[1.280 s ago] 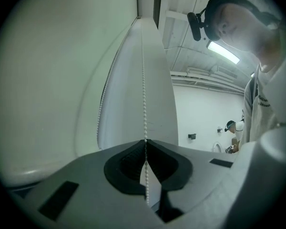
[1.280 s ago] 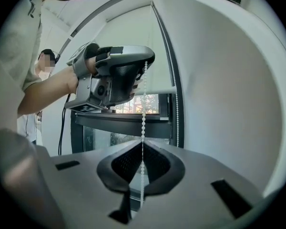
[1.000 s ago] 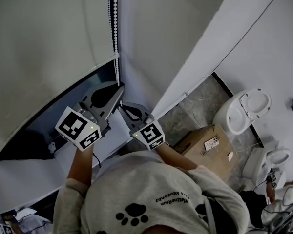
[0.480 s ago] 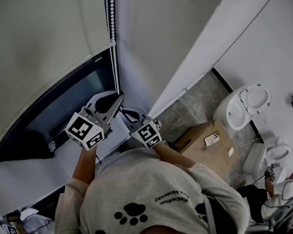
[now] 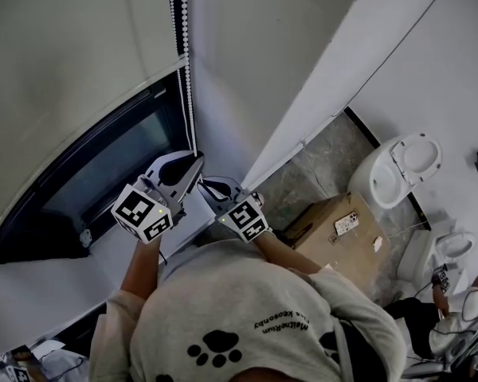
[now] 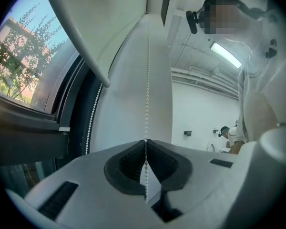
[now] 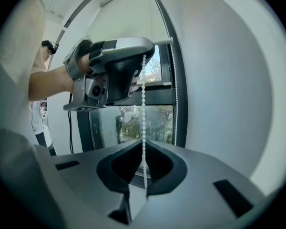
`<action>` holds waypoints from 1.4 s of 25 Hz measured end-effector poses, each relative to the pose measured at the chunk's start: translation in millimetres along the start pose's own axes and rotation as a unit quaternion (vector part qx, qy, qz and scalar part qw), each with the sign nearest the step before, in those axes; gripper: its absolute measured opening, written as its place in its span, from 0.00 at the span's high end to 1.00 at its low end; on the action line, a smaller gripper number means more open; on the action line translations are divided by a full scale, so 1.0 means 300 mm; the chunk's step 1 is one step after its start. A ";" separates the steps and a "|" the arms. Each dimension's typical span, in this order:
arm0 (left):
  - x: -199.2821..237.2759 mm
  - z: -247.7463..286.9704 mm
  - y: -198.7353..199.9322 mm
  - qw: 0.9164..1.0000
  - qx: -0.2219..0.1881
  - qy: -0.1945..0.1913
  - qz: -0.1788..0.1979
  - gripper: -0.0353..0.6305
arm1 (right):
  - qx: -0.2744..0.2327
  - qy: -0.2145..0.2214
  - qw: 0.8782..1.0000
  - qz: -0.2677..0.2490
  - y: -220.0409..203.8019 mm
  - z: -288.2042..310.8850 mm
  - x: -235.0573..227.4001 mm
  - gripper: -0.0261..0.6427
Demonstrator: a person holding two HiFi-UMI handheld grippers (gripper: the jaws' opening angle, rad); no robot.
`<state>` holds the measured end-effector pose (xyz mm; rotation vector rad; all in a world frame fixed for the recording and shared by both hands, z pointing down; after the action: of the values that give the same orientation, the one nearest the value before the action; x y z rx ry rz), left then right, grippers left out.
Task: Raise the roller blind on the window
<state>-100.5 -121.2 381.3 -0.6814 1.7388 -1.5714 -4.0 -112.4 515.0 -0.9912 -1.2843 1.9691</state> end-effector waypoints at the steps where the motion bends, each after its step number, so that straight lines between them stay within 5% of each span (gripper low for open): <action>1: -0.003 0.002 0.000 1.000 0.000 -0.001 0.000 0.92 | -0.004 0.002 1.000 0.003 0.017 -0.013 0.002 0.94; 18: 0.003 0.002 0.001 1.000 -0.001 0.003 0.007 0.92 | -0.139 -0.006 0.990 -0.023 0.512 -0.263 0.100 0.82; 35: -0.028 0.026 0.003 1.000 -0.006 -0.008 0.002 0.92 | -0.182 0.042 0.981 -0.049 0.861 -0.246 0.172 0.81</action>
<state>-89.1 -119.7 381.4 -0.6925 1.7381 -1.5506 10.0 -130.0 242.3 -1.1431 -1.6486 1.6313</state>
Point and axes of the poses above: the fingertips, and each gripper's own axes: z forward along the fingers, x to its left, y out of its top, the point moved 7 cm from there along -z, backward along the fingers, and after that the axes turned 15 degrees about z, right-handed, at the moved point
